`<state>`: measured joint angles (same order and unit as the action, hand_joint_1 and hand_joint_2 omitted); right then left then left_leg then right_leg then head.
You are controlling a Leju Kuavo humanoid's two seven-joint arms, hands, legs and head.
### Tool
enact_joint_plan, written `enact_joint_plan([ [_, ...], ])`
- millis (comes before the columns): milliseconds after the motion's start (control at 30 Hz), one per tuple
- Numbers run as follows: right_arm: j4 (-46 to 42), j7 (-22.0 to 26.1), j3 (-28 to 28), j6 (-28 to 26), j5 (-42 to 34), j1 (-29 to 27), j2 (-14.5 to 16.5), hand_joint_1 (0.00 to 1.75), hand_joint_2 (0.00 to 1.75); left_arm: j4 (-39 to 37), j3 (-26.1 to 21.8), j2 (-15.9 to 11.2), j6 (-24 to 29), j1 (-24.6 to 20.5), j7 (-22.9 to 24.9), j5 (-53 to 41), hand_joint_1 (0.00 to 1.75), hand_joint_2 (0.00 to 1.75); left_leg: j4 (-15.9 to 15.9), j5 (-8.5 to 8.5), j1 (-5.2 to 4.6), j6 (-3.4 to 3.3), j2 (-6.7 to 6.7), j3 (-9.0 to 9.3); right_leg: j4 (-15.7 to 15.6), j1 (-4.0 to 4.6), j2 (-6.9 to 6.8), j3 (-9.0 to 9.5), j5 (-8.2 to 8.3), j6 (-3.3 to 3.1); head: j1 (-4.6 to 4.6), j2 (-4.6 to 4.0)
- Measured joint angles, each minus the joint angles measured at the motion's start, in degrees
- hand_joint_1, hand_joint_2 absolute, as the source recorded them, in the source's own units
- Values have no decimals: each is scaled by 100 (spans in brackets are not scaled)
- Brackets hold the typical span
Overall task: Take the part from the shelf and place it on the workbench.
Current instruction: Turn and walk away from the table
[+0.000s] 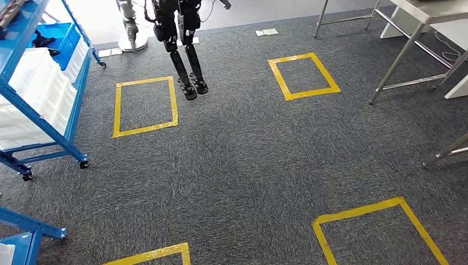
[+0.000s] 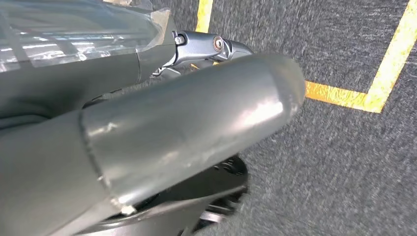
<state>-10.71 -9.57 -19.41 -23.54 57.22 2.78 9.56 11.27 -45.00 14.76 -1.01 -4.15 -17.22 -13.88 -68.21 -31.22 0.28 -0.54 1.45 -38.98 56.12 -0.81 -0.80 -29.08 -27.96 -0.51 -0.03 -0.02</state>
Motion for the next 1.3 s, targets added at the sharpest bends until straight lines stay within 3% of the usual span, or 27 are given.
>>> enact_joint_plan([
  [67,0,0,0,0,2,-14,-2,0,0,0,-1,-1,0,2,0,0,0,0,-589,-207,29,39,-98,-287,1,21,-163,-2,-12,-21,-2,0],
  [100,0,0,0,0,3,-13,-3,0,0,0,-1,-1,0,6,0,0,0,0,-598,-154,43,51,-125,-289,2,24,-235,0,-19,-27,-3,0],
  [133,0,0,0,0,2,-9,-1,0,0,1,-2,-2,1,9,0,0,0,0,-382,-13,55,55,-166,-174,2,25,-302,6,-28,-26,-4,0],
  [200,0,0,0,0,-1,-2,7,0,0,1,-3,-3,2,1,0,0,0,0,403,317,54,43,-398,259,10,46,-416,27,-62,5,-9,0],
  [267,0,0,0,0,-5,2,13,0,0,1,-3,-2,1,-17,1,0,0,0,905,461,31,-1,-565,538,18,92,-520,37,-109,71,8,0],
  [300,0,0,0,0,-8,6,14,0,0,1,-3,-2,0,-24,2,0,0,0,964,461,8,-29,-559,561,16,114,-575,51,-124,104,17,0],
  [367,0,-1,0,0,-13,28,15,0,0,0,-2,-2,-1,-21,2,0,0,0,995,488,-8,-106,-413,556,22,114,-632,84,-148,168,25,0],
  [433,0,-1,0,0,-19,40,20,0,0,0,-4,1,1,-25,2,0,0,0,1051,546,3,-203,-284,562,273,89,-382,-10,-307,200,31,0],
  [500,1,0,0,0,-22,25,21,0,0,1,-7,2,1,-39,2,0,0,0,1072,584,11,-263,-142,548,971,52,-54,-344,-641,176,46,0],
  [567,2,-3,0,0,-23,4,21,0,0,1,-8,2,-1,-43,5,0,0,0,1069,594,6,-276,31,530,1650,30,41,-695,-859,194,46,0],
  [600,2,-5,0,0,-19,-3,19,0,0,1,-8,2,-1,-38,7,0,0,0,1066,597,4,-275,120,529,1719,21,56,-745,-830,236,47,0],
  [633,2,-8,-1,0,-13,-6,16,0,0,0,-9,3,-1,-34,9,0,0,0,1063,600,4,-271,208,532,1558,11,71,-684,-709,291,47,0],
  [667,2,-10,-1,0,-4,-4,11,0,0,0,-9,3,-2,-30,11,0,0,0,1058,604,6,-262,293,536,1197,-9,115,-529,-527,345,48,0],
  [733,2,-9,-1,1,9,4,8,0,0,1,-12,2,-2,-33,13,0,0,0,1039,608,-2,-220,441,530,415,-46,325,-212,-205,394,51,0],
  [800,2,1,0,3,20,15,12,0,0,0,-16,2,-2,-33,16,2,0,0,1027,611,-14,-150,548,504,93,-40,433,-98,-90,327,46,0],
  [867,1,15,-1,11,27,33,17,0,0,-1,-21,2,-2,-16,21,7,0,0,1029,624,6,-76,619,473,75,-30,325,-66,-54,213,40,0],
  [933,0,25,-2,24,32,44,21,0,0,-1,-25,1,-1,-3,25,10,0,0,853,495,14,-26,417,378,45,-50,207,-32,-15,107,26,0],
  [1000,0,30,-2,36,42,33,24,0,0,-1,-26,0,0,-9,26,10,0,0,249,122,15,9,67,102,30,-31,60,-29,-10,30,1,0],
  [1067,0,31,-2,45,46,16,22,0,0,-1,-27,-1,0,-12,28,11,0,0,-462,-194,37,44,-81,-230,32,4,-111,-36,-20,2,-10,0],
  [1100,0,31,-2,49,49,14,20,0,0,-1,-28,-1,0,-8,29,11,0,0,-604,-211,46,55,-109,-295,32,13,-190,-40,-25,-1,-12,0],
  [1133,0,31,-2,52,51,19,19,0,0,-1,-29,-2,0,-3,30,13,0,0,-513,-118,53,61,-139,-237,33,16,-261,-39,-29,-3,-13,0],
  [1233,0,31,-2,61,56,41,27,0,0,-1,-31,-5,1,-8,31,17,0,0,607,351,49,37,-392,391,39,46,-437,-11,-66,30,-15,0],
  [1300,0,30,-2,63,58,50,26,0,0,-1,-31,-5,2,-23,33,17,0,0,974,431,17,-11,-479,591,40,87,-527,8,-103,90,2,0],
])
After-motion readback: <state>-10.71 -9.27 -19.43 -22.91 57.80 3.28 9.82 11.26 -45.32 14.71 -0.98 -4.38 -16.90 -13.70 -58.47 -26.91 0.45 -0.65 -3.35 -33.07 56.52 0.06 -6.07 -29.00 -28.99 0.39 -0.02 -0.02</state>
